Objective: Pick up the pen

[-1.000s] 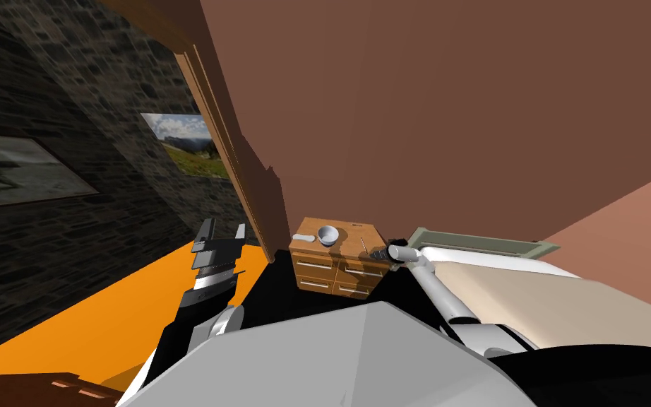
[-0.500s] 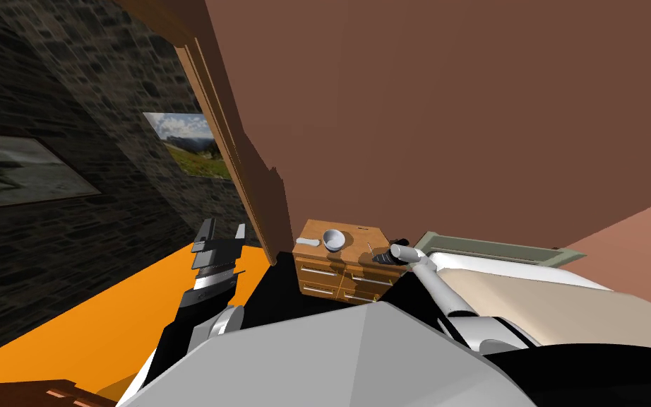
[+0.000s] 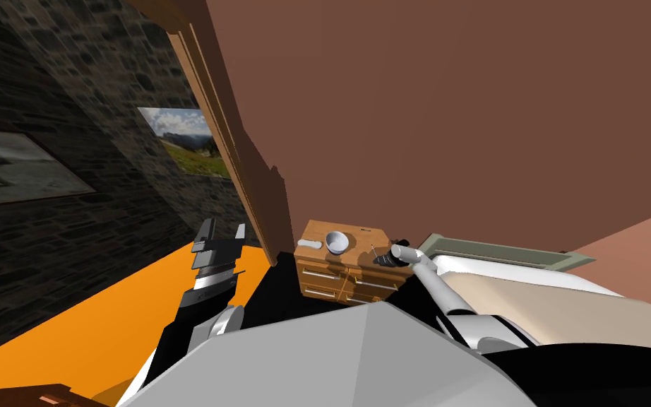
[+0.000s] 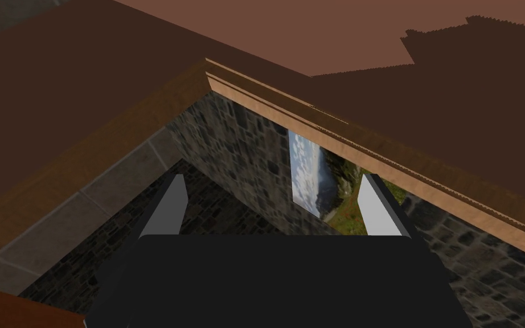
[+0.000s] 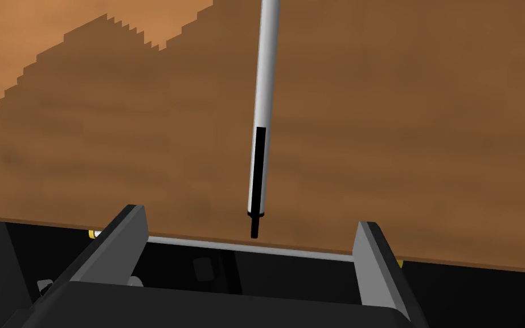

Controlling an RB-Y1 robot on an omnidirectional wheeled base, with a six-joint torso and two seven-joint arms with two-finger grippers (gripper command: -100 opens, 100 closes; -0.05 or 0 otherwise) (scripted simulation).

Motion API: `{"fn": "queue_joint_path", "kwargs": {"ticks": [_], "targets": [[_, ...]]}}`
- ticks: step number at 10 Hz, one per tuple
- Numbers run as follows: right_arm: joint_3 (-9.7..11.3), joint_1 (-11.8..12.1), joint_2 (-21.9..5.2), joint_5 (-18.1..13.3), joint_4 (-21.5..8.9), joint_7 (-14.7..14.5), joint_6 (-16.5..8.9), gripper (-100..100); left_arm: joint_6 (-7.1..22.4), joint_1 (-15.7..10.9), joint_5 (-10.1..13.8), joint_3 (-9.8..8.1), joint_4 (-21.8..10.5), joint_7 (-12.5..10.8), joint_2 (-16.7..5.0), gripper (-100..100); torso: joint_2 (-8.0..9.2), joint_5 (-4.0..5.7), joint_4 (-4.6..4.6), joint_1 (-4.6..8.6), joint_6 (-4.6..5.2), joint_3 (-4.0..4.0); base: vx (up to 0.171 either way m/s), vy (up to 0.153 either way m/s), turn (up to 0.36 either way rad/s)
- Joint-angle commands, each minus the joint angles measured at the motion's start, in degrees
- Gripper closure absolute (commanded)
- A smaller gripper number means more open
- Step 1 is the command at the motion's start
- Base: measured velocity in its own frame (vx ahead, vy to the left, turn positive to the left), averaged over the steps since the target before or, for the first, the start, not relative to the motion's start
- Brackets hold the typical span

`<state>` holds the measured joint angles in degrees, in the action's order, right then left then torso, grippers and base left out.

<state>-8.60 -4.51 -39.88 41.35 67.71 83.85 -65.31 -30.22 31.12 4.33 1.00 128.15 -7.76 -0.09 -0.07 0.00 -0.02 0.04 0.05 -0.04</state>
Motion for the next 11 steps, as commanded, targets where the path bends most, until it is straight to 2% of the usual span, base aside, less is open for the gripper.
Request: {"fn": "queue_joint_path", "kwargs": {"ticks": [1,2,3,4,8,9,10,11], "targets": [[-0.1,0.2,1.1,-0.5,-1.3,-1.2,1.6,-100,0.0,0.0,0.0,0.0,0.0,0.0,0.0,0,0.0,0.0,0.0,0.0,0.0,0.0,0.053,-0.013,-0.024],[-0.2,0.2,1.8,-0.9,-2.3,-2.0,2.6,-100,0.0,0.0,0.0,0.0,0.0,0.0,0.0,0,-0.05,0.0,-0.01,0.03,0.0,-0.03,0.057,-0.016,-0.016],[-0.2,0.2,1.4,-0.7,-1.9,-1.5,2.0,-100,0.0,0.0,0.0,0.0,0.0,0.0,0.0,0,-0.08,0.01,-0.02,0.05,0.0,-0.05,0.025,-0.006,-0.002],[-0.2,0.2,1.5,-0.7,-2.0,-1.7,2.2,100,0.0,0.0,0.0,0.0,0.0,0.0,0.0,0,0.0,0.0,0.0,0.02,-0.01,-0.01,0.0,0.0,0.0],[-0.2,0.2,1.5,-0.7,-2.0,-1.7,2.2,100,0.0,0.0,0.0,0.0,0.0,0.0,0.0,0,0.12,0.0,0.02,0.0,-0.02,0.07,0.0,0.0,0.0],[-0.2,0.2,1.5,-0.7,-2.0,-1.7,2.2,0,0.0,0.0,0.0,0.0,0.0,0.0,0.0,0,0.12,0.0,0.02,0.0,-0.03,0.07,0.0,0.0,0.0],[-0.1,0.1,0.3,-0.2,-0.3,-0.4,0.6,100,0.0,0.0,0.0,0.0,0.0,0.0,0.0,0,0.12,0.0,0.02,0.0,-0.03,0.07,-0.036,0.013,0.024],[0.0,0.1,-0.2,0.1,0.4,0.1,-0.1,100,0.0,0.0,0.0,0.0,0.0,0.0,0.0,0,0.22,-0.03,0.06,-0.06,-0.05,0.13,-0.069,0.014,0.029]]}}
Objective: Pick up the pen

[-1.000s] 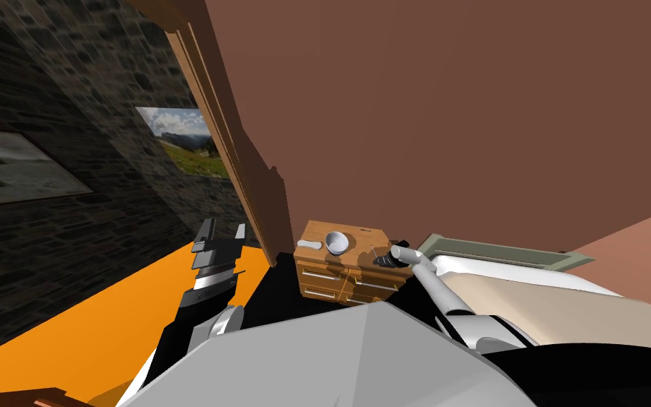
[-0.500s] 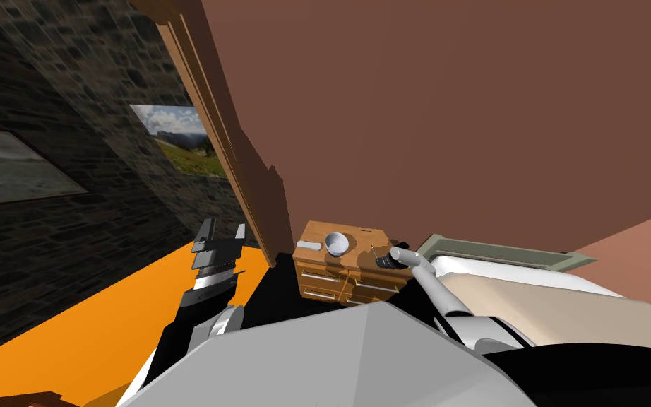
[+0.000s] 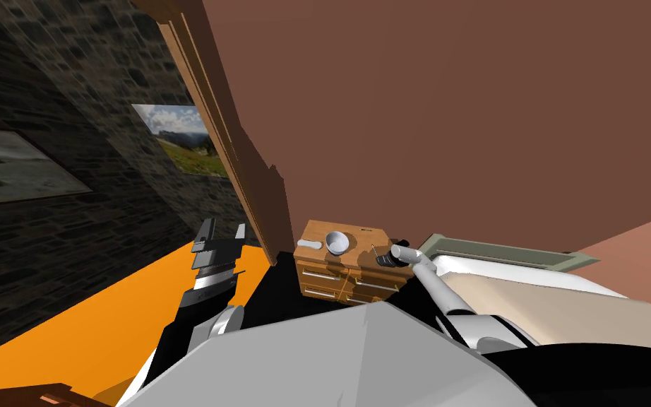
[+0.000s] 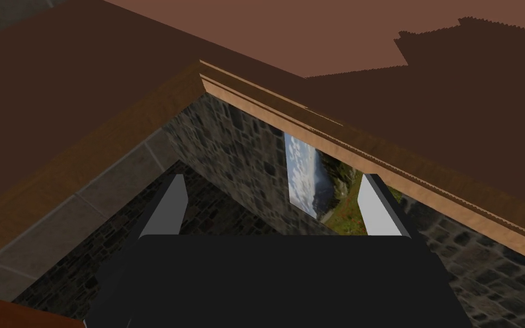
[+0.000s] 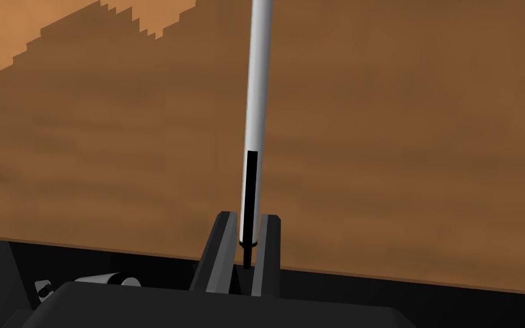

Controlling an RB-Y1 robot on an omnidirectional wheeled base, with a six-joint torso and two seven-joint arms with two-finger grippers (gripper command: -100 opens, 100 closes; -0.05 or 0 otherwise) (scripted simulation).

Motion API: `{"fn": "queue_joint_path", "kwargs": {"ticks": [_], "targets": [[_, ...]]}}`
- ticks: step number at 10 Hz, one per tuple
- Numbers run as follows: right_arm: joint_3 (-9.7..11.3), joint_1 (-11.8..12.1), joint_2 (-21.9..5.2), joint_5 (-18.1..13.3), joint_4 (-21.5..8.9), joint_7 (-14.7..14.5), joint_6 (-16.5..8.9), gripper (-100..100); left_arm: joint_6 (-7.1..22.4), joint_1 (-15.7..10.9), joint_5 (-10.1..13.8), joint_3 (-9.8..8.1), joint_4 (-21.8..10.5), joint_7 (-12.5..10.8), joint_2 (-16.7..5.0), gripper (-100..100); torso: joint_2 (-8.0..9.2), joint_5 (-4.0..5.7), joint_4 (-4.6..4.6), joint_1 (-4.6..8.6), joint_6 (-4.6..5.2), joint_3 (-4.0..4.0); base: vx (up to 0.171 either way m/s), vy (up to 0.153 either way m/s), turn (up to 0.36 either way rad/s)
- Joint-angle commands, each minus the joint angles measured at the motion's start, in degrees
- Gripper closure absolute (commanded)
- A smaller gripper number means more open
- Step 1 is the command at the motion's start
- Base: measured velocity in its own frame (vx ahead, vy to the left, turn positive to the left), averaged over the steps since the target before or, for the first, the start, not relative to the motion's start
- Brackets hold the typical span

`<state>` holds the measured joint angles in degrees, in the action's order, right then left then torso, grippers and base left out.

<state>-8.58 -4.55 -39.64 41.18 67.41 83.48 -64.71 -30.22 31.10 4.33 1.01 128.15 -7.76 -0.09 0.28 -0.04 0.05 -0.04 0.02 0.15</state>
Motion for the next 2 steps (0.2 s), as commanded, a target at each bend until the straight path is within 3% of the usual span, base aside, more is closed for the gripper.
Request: {"fn": "queue_joint_path", "kwargs": {"ticks": [1,2], "targets": [[0.0,0.0,0.0,0.0,0.0,0.0,0.0,100,0.0,0.0,0.0,0.0,0.0,0.0,0.0,0,0.0,0.0,0.0,0.0,0.0,0.0,-0.032,0.004,0.004],[0.0,0.0,-0.1,0.0,0.1,0.2,-0.2,0,0.0,0.0,0.0,0.0,0.0,0.0,0.0,0,-0.06,0.02,-0.02,0.04,0.01,-0.03,-0.005,0.001,-0.002]]}}
